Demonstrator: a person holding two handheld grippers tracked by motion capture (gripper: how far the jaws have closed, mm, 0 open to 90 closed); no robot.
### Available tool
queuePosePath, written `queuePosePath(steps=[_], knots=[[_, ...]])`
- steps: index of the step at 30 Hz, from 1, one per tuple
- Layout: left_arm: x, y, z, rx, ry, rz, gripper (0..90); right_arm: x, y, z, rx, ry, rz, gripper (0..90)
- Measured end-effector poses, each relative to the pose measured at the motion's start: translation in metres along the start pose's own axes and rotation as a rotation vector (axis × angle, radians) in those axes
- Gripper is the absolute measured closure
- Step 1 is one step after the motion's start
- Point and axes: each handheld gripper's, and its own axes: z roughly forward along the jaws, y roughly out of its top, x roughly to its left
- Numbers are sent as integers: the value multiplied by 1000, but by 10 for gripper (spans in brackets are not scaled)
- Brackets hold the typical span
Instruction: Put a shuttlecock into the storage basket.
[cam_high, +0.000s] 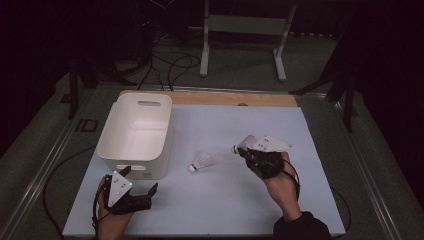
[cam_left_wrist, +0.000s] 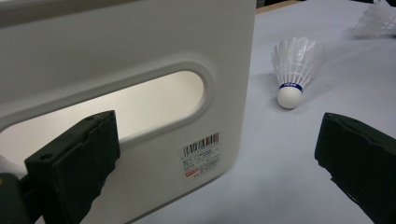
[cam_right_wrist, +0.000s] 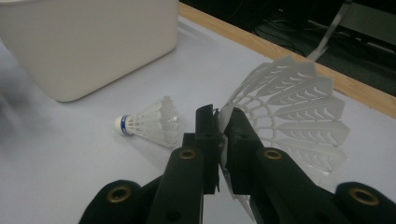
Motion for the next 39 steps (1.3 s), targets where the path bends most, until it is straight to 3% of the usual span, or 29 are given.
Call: queuePosePath(steps=[39], knots=[[-1,0,1,3,-4,13,6,2,26,5,-29,21,-16,854]])
